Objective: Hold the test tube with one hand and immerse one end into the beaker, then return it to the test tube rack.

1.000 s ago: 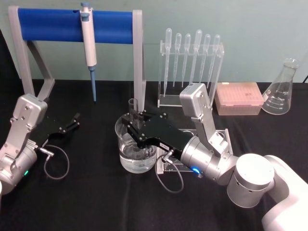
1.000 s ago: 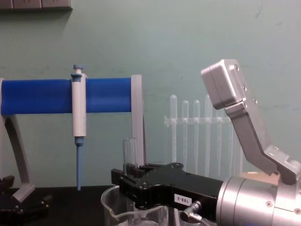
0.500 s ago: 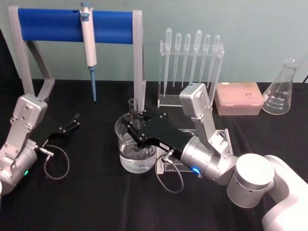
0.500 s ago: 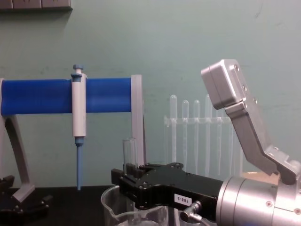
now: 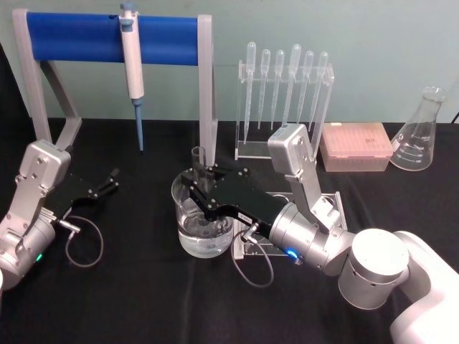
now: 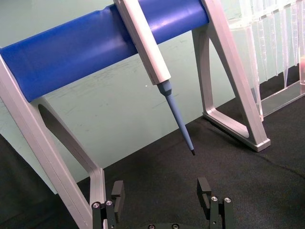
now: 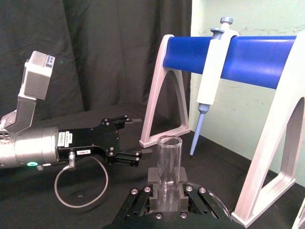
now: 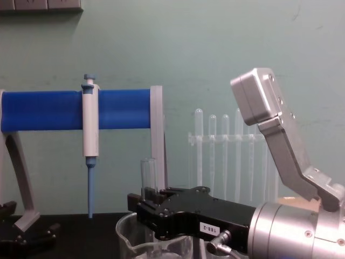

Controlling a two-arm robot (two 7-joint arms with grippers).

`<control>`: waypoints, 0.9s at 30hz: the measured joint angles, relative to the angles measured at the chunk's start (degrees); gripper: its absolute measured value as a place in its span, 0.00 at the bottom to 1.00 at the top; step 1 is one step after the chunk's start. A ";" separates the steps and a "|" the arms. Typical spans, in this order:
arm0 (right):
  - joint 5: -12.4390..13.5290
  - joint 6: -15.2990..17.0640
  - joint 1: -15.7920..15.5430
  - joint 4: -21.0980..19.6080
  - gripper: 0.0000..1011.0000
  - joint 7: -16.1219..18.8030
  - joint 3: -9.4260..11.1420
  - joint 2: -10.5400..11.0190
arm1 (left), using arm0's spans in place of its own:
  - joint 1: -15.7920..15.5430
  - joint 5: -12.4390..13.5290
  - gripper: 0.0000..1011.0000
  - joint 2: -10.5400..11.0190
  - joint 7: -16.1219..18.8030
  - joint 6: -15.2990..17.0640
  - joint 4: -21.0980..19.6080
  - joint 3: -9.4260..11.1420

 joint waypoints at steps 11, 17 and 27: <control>0.00 0.00 0.00 0.00 0.23 0.00 0.00 0.00 | 0.00 0.00 0.99 0.00 0.00 0.00 0.00 0.00; -0.01 0.01 -0.06 -0.13 0.23 0.01 0.07 -0.01 | 0.00 0.00 0.99 0.00 0.00 0.00 0.00 0.00; 1.99 2.45 -0.73 -8.93 0.23 -0.38 3.24 0.90 | 0.00 0.00 0.99 0.00 0.00 0.00 0.00 0.00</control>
